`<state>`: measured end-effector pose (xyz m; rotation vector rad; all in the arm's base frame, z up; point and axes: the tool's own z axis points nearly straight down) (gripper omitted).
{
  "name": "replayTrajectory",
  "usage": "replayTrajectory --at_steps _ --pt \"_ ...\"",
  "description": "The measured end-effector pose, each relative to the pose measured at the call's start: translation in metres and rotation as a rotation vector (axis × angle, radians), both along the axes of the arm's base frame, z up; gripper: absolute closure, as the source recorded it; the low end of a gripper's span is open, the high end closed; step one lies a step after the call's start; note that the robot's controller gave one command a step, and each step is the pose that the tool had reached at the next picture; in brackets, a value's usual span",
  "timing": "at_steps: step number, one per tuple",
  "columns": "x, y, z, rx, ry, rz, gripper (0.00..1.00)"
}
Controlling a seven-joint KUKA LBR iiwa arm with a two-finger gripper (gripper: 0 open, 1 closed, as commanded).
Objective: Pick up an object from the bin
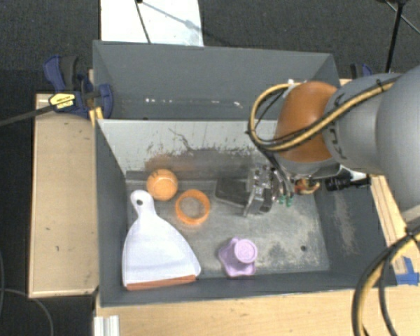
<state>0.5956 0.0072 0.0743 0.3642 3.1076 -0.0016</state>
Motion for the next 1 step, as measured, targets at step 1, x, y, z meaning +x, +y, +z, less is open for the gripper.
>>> replayTrajectory --at_steps 1 --pt "0.0011 -0.0007 0.0154 0.002 0.01 0.003 1.0"
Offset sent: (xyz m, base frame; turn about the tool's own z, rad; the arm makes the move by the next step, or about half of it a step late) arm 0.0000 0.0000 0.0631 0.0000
